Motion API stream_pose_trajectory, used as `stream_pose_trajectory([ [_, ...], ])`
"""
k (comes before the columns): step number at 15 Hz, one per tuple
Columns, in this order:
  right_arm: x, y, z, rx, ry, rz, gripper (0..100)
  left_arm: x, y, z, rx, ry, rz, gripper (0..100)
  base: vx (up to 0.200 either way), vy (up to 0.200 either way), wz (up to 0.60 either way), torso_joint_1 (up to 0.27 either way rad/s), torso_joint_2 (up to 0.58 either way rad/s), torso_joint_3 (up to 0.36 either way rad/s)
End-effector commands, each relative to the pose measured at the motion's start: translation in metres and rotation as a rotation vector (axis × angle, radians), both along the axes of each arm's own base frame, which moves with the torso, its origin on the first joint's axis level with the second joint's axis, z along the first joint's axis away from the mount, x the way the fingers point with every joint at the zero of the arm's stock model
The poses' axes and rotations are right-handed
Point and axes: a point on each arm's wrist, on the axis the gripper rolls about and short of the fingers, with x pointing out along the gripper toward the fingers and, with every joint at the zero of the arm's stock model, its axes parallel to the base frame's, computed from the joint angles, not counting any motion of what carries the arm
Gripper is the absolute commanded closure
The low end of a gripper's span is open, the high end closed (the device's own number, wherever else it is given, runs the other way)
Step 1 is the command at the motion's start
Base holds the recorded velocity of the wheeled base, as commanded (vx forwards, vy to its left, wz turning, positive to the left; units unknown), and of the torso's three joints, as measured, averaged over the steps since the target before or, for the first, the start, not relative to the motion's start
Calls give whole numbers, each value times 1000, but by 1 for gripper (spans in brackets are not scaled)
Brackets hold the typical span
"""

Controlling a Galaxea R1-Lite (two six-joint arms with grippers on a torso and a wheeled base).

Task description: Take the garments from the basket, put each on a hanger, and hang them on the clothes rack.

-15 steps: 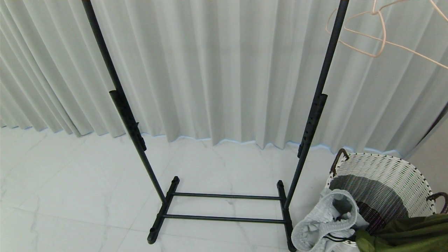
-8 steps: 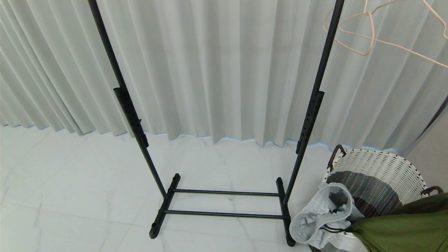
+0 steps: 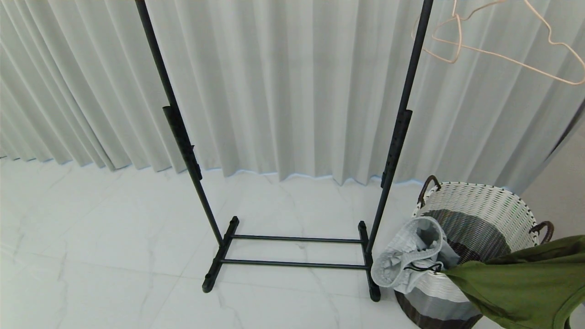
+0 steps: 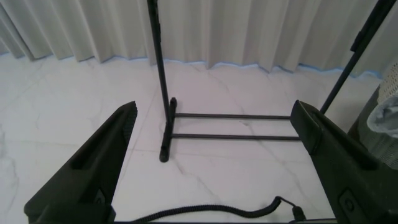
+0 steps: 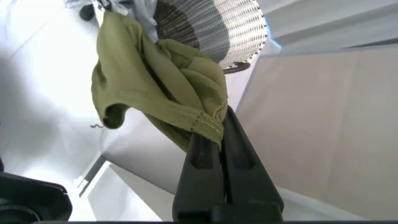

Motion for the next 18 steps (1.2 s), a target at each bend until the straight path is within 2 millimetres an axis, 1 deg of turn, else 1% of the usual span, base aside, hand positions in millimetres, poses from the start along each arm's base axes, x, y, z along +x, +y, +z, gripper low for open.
stream_pose_trajectory([
  [1, 1, 0, -1, 0, 6, 5, 100, 0, 0, 0, 0, 2, 0, 0, 0, 200, 0, 2, 2, 2],
  [9, 2, 0, -3, 5, 18, 8, 100, 0, 0, 0, 2, 2, 1, 0, 0, 200, 0, 3, 4, 1],
  [13, 6, 0, -4, 15, 33, 7, 100, 0, 0, 0, -4, 1, 0, 0, 0, 0, 0, 0, 0, 0],
  [16, 10, 2, -3, 36, 40, 38, 100, 0, 0, -1, 13, 13, 0, 0, 0, 0, 0, 0, 0, 0],
  [18, 14, 4, 0, 64, 39, 54, 100, 0, 0, -1, 77, 0, -4, 0, 0, 0, 0, 0, 0, 0],
])
